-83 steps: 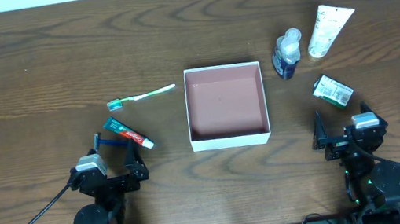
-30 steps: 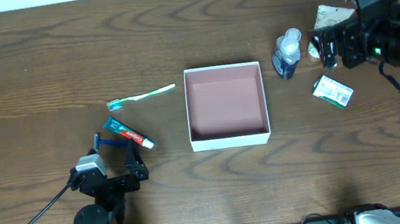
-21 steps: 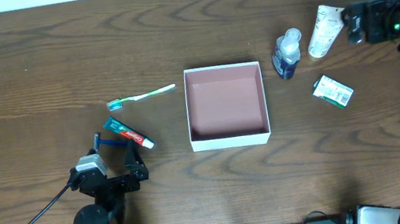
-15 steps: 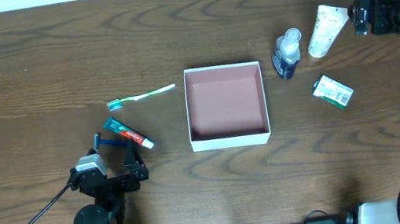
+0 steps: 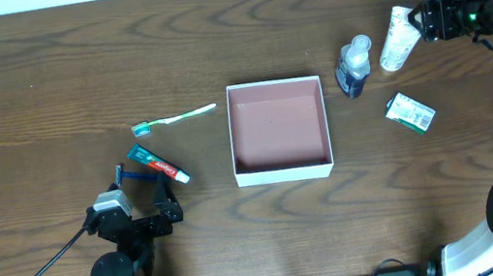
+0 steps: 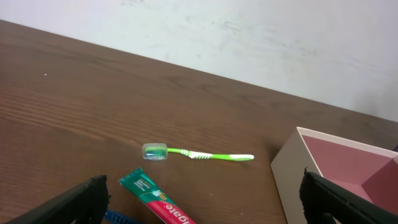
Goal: Pack container
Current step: 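Reach the right gripper to the white Pantene tube and grasp it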
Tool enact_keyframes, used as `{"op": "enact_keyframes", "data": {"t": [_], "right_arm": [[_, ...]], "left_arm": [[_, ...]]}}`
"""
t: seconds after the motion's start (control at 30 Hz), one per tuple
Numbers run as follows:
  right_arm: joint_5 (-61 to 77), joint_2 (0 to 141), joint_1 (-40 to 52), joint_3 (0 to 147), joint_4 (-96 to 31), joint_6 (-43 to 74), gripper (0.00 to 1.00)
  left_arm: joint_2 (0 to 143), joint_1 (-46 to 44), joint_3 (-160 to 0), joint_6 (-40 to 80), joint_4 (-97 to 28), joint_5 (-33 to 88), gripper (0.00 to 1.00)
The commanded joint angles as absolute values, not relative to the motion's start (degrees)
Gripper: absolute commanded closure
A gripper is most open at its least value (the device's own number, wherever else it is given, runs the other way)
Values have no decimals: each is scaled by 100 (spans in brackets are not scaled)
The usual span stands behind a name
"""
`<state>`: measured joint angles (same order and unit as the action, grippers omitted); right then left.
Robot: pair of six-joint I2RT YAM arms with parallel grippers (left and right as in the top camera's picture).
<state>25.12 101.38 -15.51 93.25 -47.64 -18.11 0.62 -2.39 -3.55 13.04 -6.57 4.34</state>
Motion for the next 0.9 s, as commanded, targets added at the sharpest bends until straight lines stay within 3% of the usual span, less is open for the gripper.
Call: {"op": "enact_keyframes", "data": {"t": [0.0, 0.2, 0.23, 0.37, 0.63, 0.87], "right_arm": [[2788, 10320, -1529, 9314, -4753, -1938, 28], [2729, 10582, -1420, 9312, -4746, -2029, 33], [2722, 10593, -1417, 9312, -4735, -2029, 36], [2700, 10619, -1406, 9312, -4674, -2043, 67], [2676, 10619, -1406, 9312, -4602, -2038, 97], [2344, 10606, -1406, 9314, -4598, -1793, 99]], "left_arm": [[30, -215, -183, 1205, -714, 493, 2], [30, -215, -183, 1205, -714, 493, 2], [30, -215, -183, 1205, -714, 493, 2], [30, -215, -183, 1205, -714, 493, 2], [30, -215, -183, 1205, -714, 493, 2], [30, -215, -183, 1205, -714, 493, 2]]}}
